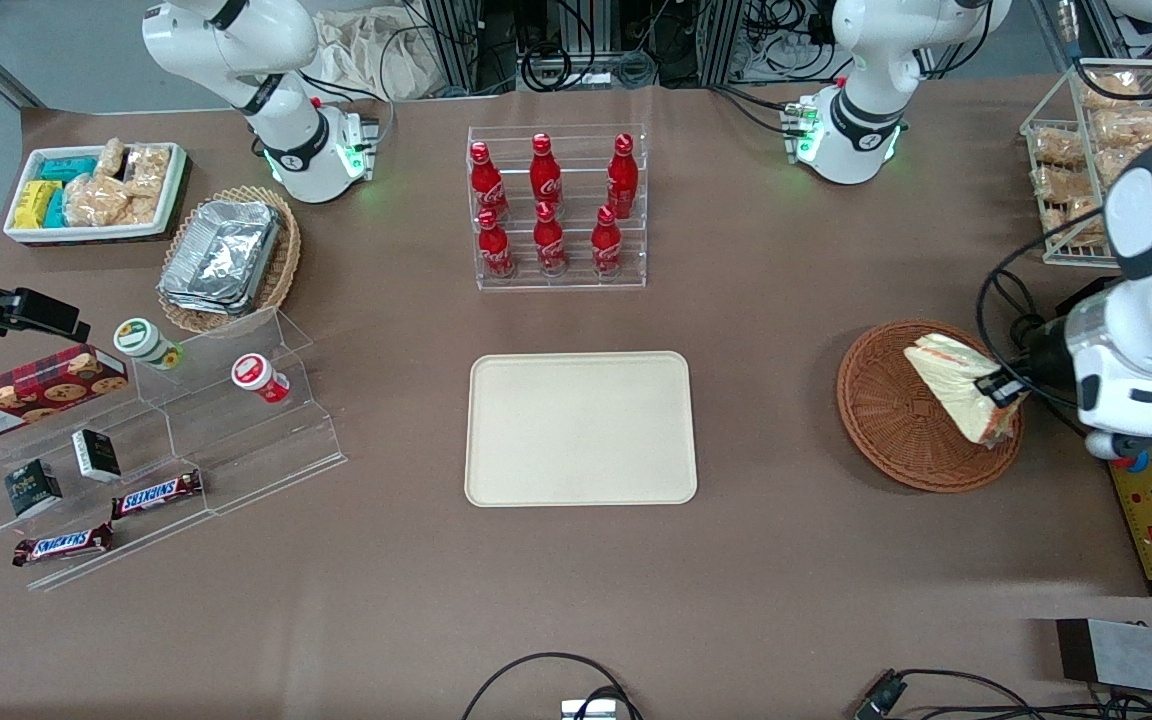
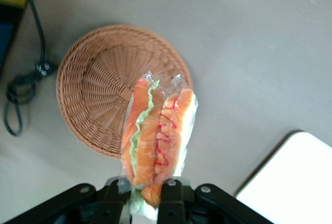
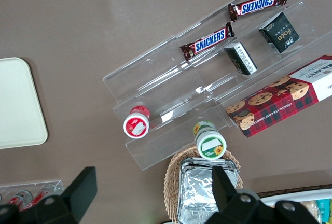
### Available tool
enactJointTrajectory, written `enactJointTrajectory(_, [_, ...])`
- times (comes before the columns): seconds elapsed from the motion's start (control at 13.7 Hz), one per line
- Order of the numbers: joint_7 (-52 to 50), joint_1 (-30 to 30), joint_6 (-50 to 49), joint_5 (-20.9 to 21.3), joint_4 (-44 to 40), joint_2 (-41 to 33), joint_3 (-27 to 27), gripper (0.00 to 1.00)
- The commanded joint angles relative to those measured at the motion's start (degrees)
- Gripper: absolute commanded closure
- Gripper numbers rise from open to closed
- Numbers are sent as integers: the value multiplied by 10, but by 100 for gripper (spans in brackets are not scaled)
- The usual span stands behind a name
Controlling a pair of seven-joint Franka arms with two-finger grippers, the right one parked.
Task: Place sandwich from basket to tray
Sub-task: 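Lift the sandwich and carry it with the left gripper over the cream tray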
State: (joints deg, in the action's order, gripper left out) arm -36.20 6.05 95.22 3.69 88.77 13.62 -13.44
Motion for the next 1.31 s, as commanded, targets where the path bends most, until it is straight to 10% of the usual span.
enactJointTrajectory(0.0, [-2, -40, -13, 71, -38, 52, -59, 100])
enactJointTrajectory(1.02, [-114, -277, 184, 70, -132, 332, -66, 100])
enactJointTrajectory(1.09, [-120, -281, 192, 71, -132, 340, -66, 93])
enactJointTrajectory(1.24, [-121, -282, 193, 75, -132, 347, -66, 31])
